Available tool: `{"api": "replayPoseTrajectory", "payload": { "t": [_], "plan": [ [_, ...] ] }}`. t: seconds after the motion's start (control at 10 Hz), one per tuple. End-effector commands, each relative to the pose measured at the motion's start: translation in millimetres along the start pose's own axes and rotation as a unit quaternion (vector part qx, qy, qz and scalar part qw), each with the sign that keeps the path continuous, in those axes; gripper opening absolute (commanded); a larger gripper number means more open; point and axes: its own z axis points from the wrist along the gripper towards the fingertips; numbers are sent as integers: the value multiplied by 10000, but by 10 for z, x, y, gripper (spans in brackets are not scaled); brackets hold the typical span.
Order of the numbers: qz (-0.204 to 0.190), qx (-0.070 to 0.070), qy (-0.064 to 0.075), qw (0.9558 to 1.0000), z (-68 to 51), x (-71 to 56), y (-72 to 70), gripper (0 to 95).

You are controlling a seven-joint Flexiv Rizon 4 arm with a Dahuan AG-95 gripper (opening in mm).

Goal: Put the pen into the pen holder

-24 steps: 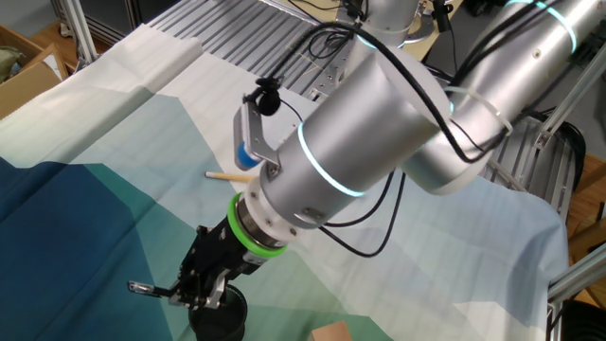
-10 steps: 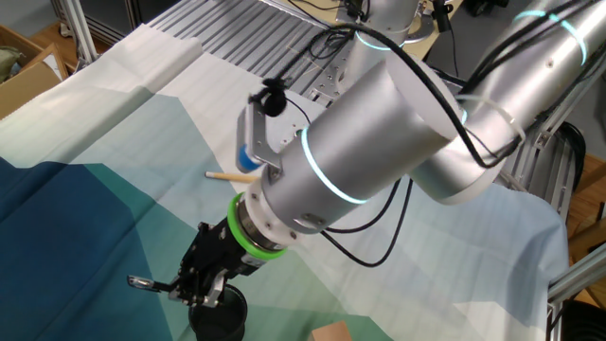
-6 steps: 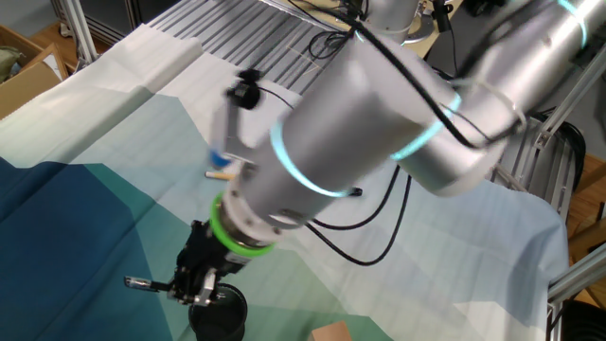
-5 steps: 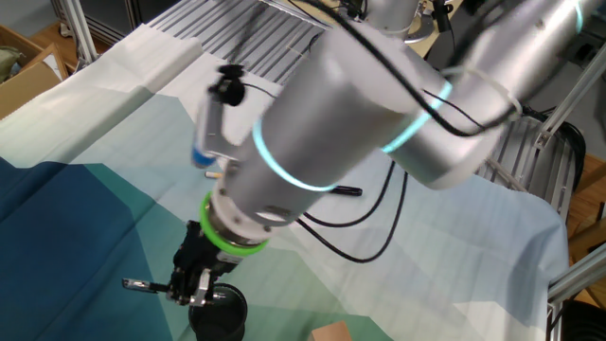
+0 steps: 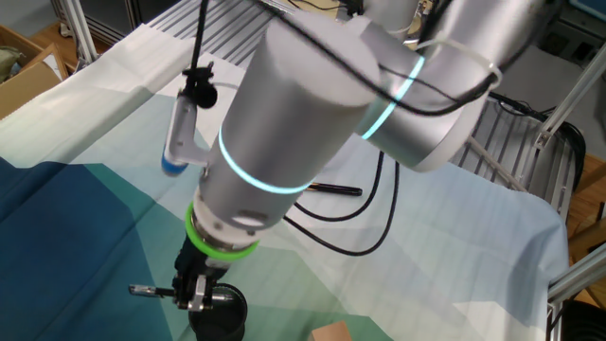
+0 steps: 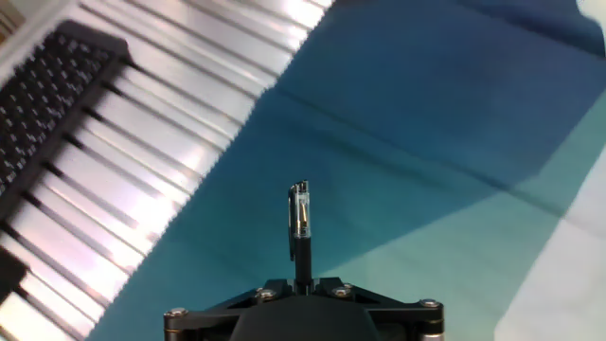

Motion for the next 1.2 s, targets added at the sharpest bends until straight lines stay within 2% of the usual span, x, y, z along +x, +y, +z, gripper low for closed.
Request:
{"api": "replayPoseTrajectory", "payload": {
  "t": [0.1, 0.2, 0.3, 0.5, 0.7, 0.8, 0.9, 1.1, 1.2],
  "plan": [
    [67, 98, 484, 9988, -16, 0, -15, 0],
    [152, 148, 1031, 9944, -15, 1, -15, 0],
    [133, 154, 1224, 9923, -12, 8, -15, 0],
    [140, 180, 1408, 9898, 19, 43, -7, 0],
    [161, 235, 1694, 9851, 39, 71, -1, 0],
    [155, 242, 1782, 9836, 42, 82, 4, 0],
    [161, 225, 1893, 9815, 44, 104, 4, 0],
    [126, 219, 2021, 9790, 59, 176, -14, 0],
    [167, 197, 2143, 9764, 69, 223, -28, 0]
  ]
}}
